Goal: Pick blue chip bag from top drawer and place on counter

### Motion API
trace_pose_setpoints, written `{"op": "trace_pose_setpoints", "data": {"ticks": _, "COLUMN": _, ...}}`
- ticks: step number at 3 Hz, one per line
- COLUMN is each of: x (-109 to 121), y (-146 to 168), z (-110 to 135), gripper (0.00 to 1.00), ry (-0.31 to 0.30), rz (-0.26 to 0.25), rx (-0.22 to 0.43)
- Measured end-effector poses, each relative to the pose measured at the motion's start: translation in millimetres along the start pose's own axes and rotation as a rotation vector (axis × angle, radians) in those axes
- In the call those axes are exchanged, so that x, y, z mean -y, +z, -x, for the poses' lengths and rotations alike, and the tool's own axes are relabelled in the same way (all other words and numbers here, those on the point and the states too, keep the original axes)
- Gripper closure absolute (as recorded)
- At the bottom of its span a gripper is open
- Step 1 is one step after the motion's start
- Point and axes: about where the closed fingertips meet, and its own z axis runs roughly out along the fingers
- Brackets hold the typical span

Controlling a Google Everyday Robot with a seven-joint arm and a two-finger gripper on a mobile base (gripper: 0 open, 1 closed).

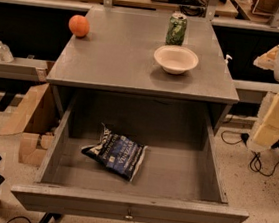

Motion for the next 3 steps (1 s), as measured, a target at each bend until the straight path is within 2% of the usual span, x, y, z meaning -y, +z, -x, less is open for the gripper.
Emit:
{"op": "trace_pose_setpoints", "data": {"ticks": 2, "x": 1.6, "y": 11.7, "z": 3.0, "gripper": 0.0, "ry": 0.003, "rz": -0.004, "rx": 0.024}}
{"op": "trace_pose_setpoints", "data": {"ticks": 3, "x": -11.7, "y": 88.6, "z": 10.8, "gripper": 0.0, "ry": 0.004, "rz": 0.05, "rx": 0.129}}
